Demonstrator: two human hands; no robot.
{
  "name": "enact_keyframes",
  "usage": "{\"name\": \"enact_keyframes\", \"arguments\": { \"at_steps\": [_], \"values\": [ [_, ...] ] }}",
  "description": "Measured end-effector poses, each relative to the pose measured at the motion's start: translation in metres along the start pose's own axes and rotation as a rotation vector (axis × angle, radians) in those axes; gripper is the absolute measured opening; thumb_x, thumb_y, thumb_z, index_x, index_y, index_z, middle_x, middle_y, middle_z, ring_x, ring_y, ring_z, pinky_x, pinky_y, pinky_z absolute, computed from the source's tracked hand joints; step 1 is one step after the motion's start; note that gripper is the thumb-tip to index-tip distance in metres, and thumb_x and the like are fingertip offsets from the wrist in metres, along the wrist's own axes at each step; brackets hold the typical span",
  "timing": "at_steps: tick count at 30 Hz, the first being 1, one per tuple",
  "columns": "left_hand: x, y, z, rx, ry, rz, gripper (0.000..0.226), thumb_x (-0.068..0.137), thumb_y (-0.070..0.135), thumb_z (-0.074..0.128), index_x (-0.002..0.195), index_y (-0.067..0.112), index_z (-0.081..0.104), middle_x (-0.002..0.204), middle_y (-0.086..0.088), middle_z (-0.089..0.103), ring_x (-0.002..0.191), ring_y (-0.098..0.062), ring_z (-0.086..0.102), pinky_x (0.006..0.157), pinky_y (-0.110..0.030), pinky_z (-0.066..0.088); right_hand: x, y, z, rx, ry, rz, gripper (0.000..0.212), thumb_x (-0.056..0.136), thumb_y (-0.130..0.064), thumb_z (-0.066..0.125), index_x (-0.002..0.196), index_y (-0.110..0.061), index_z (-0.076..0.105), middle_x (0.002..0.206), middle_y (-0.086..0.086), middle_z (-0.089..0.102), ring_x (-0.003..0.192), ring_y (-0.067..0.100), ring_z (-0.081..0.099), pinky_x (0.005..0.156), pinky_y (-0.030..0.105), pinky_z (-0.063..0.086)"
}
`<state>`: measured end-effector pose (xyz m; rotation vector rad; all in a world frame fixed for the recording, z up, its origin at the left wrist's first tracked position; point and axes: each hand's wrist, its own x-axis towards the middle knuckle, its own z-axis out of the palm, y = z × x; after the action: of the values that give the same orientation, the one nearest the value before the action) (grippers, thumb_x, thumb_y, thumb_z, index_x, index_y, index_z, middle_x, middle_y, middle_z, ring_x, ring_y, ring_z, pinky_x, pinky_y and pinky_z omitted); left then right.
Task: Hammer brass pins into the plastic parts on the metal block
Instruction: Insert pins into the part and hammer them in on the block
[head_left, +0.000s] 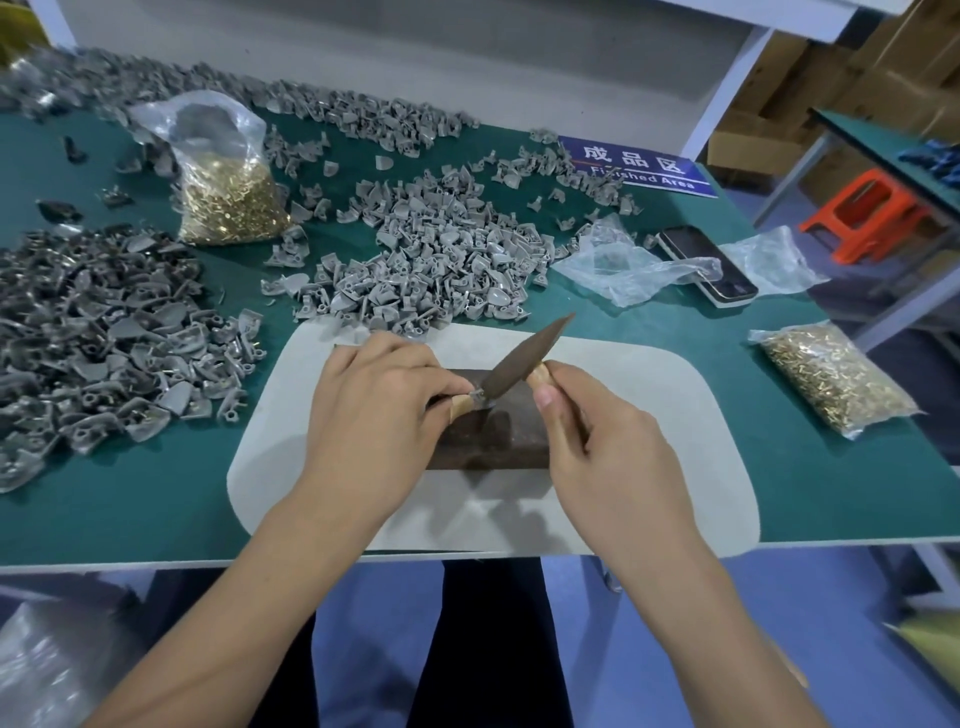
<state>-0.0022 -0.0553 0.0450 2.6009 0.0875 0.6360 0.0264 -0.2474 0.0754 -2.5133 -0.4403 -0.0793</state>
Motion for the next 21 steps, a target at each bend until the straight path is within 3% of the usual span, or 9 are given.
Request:
{"name": "enact_keyframes", "arguments": {
  "at_steps": [6, 10, 14, 17, 21],
  "values": [
    [-0.0001, -0.0009, 0.0021, 0.007, 0.011, 0.003, 0.007, 0.082, 0.038, 0.080, 0.089, 0.037, 0.079, 0.080, 0.016, 0.065, 0.093, -0.019, 0.058, 0.076, -0.034, 0.034, 0.0040, 0.0052, -0.0011, 0.062, 0.081, -0.009, 0.022, 0.106, -0.052, 0.040, 0.115, -0.043, 0.058, 0.069, -0.005, 0.058, 0.069, 0.021, 0.056, 0.064, 0.045, 0.050],
    [-0.0008, -0.0025, 0.0019, 0.010, 0.018, -0.002, 0.009, 0.081, 0.036, 0.081, 0.090, 0.037, 0.080, 0.079, 0.015, 0.065, 0.092, -0.020, 0.058, 0.076, -0.034, 0.034, 0.0037, 0.0047, 0.0025, 0.031, 0.003, -0.020, 0.022, 0.104, -0.051, 0.039, 0.111, -0.041, 0.058, 0.065, -0.009, 0.053, 0.068, 0.022, 0.053, 0.063, 0.044, 0.051],
    [-0.0001, -0.0035, 0.0029, 0.004, 0.028, 0.003, 0.008, 0.080, 0.036, 0.082, 0.088, 0.037, 0.079, 0.078, 0.015, 0.065, 0.090, -0.020, 0.058, 0.075, -0.035, 0.035, 0.0028, 0.0058, 0.0028, 0.121, 0.088, -0.011, 0.023, 0.107, -0.047, 0.041, 0.109, -0.037, 0.061, 0.066, -0.016, 0.051, 0.063, 0.015, 0.046, 0.058, 0.040, 0.044],
    [0.0005, -0.0059, 0.0028, 0.011, 0.031, 0.013, 0.009, 0.079, 0.041, 0.081, 0.088, 0.039, 0.079, 0.078, 0.016, 0.066, 0.091, -0.019, 0.057, 0.074, -0.035, 0.036, 0.0016, 0.0063, 0.0041, 0.042, 0.011, -0.024, 0.020, 0.106, -0.050, 0.040, 0.106, -0.041, 0.058, 0.066, -0.015, 0.052, 0.062, 0.016, 0.047, 0.057, 0.040, 0.046],
    [0.0016, -0.0084, 0.0035, 0.006, 0.037, 0.029, 0.008, 0.079, 0.041, 0.081, 0.086, 0.038, 0.079, 0.077, 0.017, 0.066, 0.090, -0.020, 0.058, 0.073, -0.034, 0.035, 0.0012, 0.0056, 0.0051, 0.142, 0.098, -0.008, 0.020, 0.107, -0.046, 0.042, 0.108, -0.038, 0.060, 0.067, -0.015, 0.052, 0.063, 0.015, 0.045, 0.060, 0.041, 0.044]
  ]
}}
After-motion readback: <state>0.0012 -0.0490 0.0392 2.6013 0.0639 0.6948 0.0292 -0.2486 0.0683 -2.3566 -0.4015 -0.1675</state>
